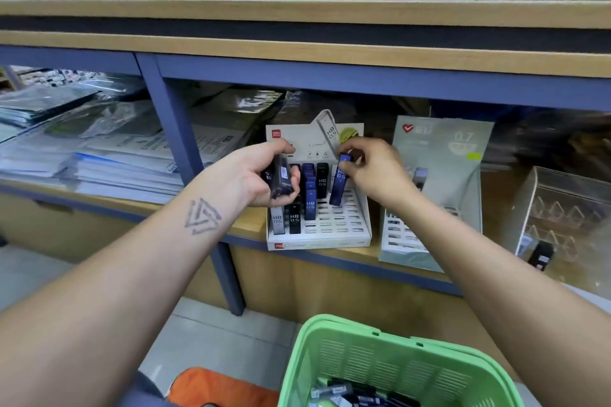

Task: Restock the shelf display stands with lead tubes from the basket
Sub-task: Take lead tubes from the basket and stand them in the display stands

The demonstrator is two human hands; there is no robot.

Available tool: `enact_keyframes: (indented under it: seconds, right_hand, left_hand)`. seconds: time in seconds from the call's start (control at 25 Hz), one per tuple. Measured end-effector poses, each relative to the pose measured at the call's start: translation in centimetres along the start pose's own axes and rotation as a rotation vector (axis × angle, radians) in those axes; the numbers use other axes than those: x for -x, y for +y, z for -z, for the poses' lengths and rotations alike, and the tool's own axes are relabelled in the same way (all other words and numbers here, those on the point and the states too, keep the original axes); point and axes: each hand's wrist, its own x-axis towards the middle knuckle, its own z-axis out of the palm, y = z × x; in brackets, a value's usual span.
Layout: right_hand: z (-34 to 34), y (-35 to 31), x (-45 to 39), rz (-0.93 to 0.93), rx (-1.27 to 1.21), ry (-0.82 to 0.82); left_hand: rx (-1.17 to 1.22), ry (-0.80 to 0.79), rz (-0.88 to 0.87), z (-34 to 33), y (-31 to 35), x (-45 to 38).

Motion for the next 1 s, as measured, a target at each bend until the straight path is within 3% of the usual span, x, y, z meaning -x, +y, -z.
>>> enact_keyframes:
  seconds: [0.28, 0.56, 0.76, 0.92, 1.0]
  right_hand:
    - [-1.0, -1.2, -0.2, 0.025, 0.046, -0.140]
    - [-3.2, -1.2, 2.0, 0.122, 0.049, -0.082]
    - [-3.5, -1.1, 2.1, 0.158, 0.047, -0.148]
    - [-4.1, -1.1, 2.5, 0.283, 0.245, -0.145]
    - [-3.8, -1.4, 2.5, 0.257, 0.309, -0.161]
  left_hand:
    - [0.145, -0.034, -0.021, 1.2, 0.9, -0.6]
    - [0.125, -0.043, -0.024, 1.5, 0.7, 0.0]
    - [0.088, -0.046, -0.030, 1.4, 0.4, 0.7]
    - [0.059, -0.062, -0.050, 1.1, 0.1, 0.9]
    - [0.029, -0.081, -0.054, 1.0, 0.0, 0.9]
